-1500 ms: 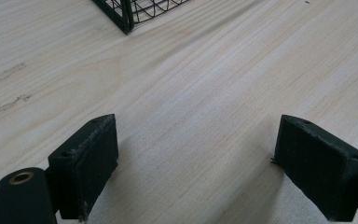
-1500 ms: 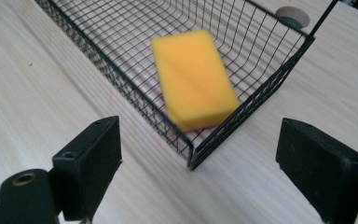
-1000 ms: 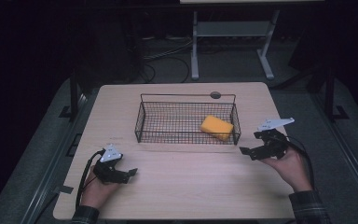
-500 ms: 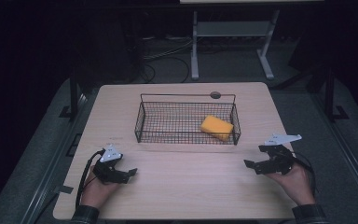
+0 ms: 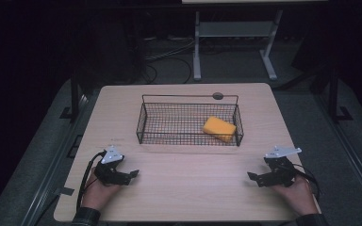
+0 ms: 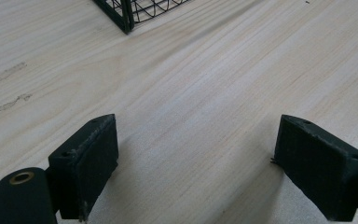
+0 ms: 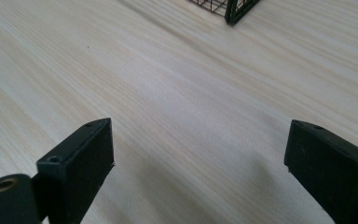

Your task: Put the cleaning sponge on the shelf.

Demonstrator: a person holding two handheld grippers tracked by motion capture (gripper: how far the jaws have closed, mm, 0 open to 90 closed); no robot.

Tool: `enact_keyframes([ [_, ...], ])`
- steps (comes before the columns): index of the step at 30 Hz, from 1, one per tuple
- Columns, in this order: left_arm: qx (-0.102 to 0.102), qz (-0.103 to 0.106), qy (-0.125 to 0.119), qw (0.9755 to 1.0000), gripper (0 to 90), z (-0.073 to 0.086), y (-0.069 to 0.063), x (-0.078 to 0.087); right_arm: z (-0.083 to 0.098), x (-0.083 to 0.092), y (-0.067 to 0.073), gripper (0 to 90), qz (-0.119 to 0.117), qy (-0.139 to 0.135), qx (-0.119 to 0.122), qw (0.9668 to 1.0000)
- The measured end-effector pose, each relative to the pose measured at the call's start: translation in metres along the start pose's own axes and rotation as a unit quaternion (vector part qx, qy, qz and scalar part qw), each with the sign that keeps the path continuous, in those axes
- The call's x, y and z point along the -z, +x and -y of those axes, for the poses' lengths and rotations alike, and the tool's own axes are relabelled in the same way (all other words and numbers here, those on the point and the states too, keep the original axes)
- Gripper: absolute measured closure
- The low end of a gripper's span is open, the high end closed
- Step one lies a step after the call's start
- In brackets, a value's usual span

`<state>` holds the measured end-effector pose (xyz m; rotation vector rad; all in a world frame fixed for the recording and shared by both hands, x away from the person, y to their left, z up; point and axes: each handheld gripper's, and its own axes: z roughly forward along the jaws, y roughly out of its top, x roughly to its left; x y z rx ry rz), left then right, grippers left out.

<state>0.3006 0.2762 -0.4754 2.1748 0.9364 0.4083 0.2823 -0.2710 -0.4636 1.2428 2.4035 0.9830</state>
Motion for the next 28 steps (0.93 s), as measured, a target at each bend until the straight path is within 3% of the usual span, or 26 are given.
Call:
enact_keyframes([
  [4, -0.001, 0.0, 0.0, 1.0, 12.7, 0.0, 0.0, 0.0, 0.007, -0.002, -0.001, 7.2, 0.004, 0.005, -0.008, 0.9999],
  [11, -0.001, 0.0, 0.0, 1.0, 12.7, 0.0, 0.0, 0.0, 0.012, -0.007, 0.002, 2.8, 0.023, 0.017, 0.008, 0.9996],
  [28, -0.001, -0.001, 0.0, 1.0, 12.7, 0.0, 0.0, 0.0, 0.015, -0.009, 0.003, 2.3, 0.024, -0.003, 0.004, 0.9997],
])
